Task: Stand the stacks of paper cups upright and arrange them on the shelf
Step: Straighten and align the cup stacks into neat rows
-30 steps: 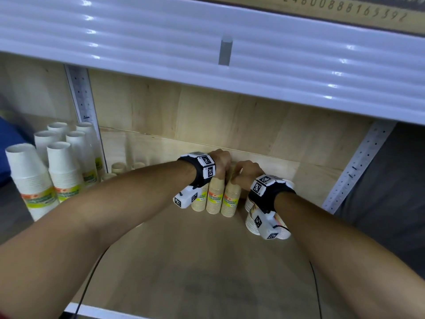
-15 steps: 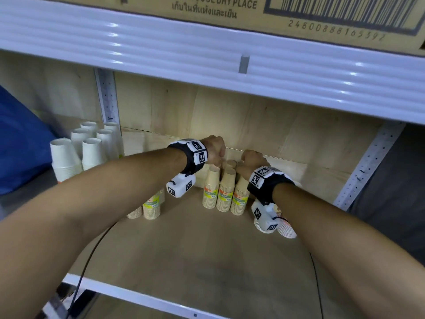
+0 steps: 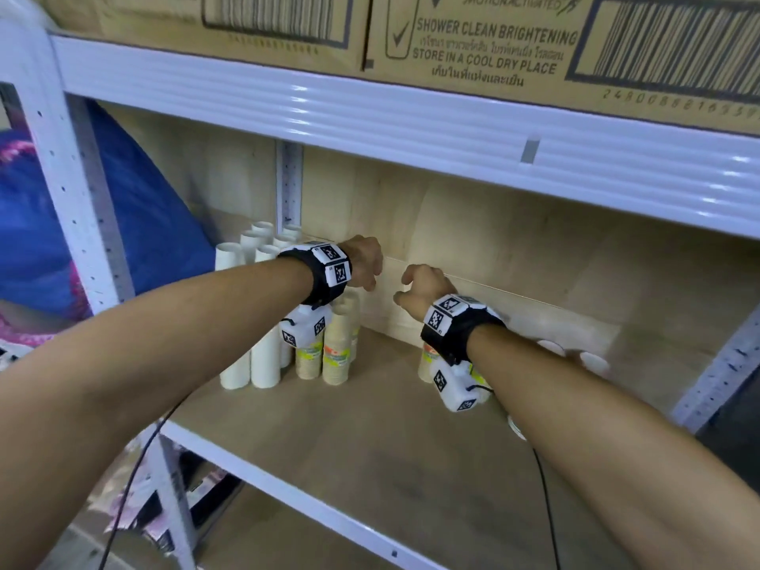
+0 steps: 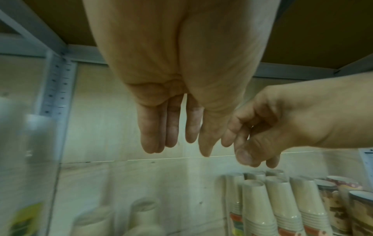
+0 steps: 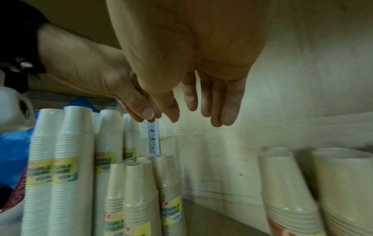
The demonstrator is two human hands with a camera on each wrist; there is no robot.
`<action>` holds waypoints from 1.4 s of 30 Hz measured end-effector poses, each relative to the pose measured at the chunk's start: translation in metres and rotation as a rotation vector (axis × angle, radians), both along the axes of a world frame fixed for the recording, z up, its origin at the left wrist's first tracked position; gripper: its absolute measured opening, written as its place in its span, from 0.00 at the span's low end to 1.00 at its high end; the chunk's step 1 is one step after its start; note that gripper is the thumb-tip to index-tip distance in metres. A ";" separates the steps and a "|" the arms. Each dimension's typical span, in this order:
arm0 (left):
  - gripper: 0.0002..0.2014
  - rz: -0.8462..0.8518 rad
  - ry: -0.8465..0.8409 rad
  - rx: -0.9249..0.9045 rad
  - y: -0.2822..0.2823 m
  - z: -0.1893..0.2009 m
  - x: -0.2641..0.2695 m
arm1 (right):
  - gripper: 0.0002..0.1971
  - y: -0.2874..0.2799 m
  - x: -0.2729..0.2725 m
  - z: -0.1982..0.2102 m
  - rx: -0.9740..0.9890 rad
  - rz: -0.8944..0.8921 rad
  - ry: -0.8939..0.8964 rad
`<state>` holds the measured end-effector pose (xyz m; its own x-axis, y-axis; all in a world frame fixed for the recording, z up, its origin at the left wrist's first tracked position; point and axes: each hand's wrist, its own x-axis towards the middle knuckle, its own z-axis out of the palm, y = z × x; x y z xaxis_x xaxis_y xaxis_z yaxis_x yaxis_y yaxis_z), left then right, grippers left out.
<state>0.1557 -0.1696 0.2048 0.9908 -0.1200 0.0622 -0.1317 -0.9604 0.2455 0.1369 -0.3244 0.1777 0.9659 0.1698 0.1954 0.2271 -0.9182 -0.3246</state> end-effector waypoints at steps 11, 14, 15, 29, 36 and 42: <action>0.20 0.096 -0.004 0.110 0.051 -0.025 -0.025 | 0.13 0.059 0.000 -0.015 -0.005 0.148 0.037; 0.20 0.106 -0.035 0.161 0.054 -0.033 -0.024 | 0.15 0.070 0.003 -0.021 0.001 0.176 0.082; 0.19 0.108 -0.045 0.157 0.055 -0.035 -0.024 | 0.15 0.073 0.005 -0.023 0.007 0.180 0.096; 0.13 0.077 -0.005 0.326 0.059 -0.066 -0.010 | 0.09 0.098 0.014 -0.051 0.032 0.171 0.139; 0.11 0.078 -0.003 0.258 0.061 -0.079 -0.003 | 0.10 0.104 0.022 -0.059 0.010 0.167 0.152; 0.12 0.079 -0.039 0.204 0.061 -0.087 0.000 | 0.08 0.100 0.023 -0.057 0.039 0.146 0.175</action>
<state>0.1553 -0.1088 0.1181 0.9950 -0.0557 0.0832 -0.0593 -0.9974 0.0415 0.1599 -0.2248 0.1207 0.9514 0.3057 0.0361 0.2936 -0.8659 -0.4049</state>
